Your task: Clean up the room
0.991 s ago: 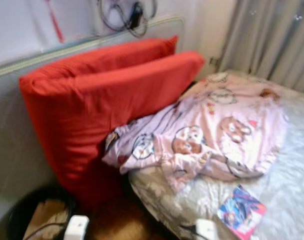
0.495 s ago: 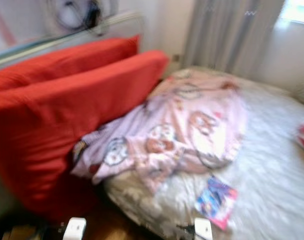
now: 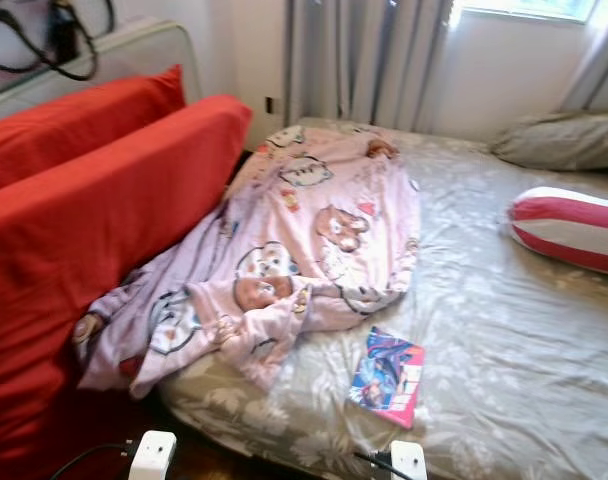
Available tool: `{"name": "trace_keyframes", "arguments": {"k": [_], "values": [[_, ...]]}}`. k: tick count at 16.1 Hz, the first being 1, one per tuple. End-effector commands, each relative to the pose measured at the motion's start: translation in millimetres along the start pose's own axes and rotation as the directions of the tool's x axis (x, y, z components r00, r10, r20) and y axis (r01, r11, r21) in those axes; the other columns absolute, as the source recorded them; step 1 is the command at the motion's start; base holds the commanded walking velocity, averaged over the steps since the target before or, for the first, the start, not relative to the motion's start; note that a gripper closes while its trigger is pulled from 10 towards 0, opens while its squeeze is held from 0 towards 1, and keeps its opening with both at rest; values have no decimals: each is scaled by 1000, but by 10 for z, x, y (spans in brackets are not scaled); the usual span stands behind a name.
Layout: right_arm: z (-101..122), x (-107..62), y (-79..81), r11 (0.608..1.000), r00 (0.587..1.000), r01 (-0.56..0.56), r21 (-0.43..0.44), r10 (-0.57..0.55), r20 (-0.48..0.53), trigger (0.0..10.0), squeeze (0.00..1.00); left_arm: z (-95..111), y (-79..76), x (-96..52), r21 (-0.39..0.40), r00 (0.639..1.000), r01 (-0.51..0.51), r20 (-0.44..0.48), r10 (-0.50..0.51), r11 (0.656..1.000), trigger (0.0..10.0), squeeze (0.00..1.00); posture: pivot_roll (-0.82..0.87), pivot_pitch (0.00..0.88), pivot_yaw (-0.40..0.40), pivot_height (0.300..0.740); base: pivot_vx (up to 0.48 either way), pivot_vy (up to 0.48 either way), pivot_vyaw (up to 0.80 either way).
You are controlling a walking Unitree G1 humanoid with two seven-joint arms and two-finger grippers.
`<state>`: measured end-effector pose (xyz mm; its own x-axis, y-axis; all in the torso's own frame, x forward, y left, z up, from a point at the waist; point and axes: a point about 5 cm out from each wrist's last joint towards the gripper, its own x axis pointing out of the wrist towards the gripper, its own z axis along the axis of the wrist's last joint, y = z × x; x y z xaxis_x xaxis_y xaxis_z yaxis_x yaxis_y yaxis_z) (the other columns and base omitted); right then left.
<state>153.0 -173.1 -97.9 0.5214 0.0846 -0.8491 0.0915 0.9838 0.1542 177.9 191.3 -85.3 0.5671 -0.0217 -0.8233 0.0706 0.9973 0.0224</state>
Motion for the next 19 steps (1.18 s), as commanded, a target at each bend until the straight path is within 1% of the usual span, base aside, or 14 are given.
{"name": "trace_keyframes", "arguments": {"k": [1,15,16,19], "values": [[11,1,-11,1000,1000,5,-6,-5,-3,10000,0,-31,-6,-3,11,1000,5,-16,-5,1000,10000,0,7,0,-13,740,0,0,-688],[17,3,-5,1000,1000,2,-10,-2,-5,10000,0,-12,0,-1,0,1000,1,-9,-1,1000,10000,0,7,0,-12,740,0,0,-686],[24,3,-4,1000,1000,5,5,-5,8,10000,0,-9,4,0,1,1000,0,-8,0,1000,10000,0,6,0,-10,740,0,0,-669],[34,3,-2,1000,1000,6,8,-6,21,10000,0,20,16,2,8,1000,-3,3,3,1000,10000,0,5,0,-9,740,0,0,0]]}}
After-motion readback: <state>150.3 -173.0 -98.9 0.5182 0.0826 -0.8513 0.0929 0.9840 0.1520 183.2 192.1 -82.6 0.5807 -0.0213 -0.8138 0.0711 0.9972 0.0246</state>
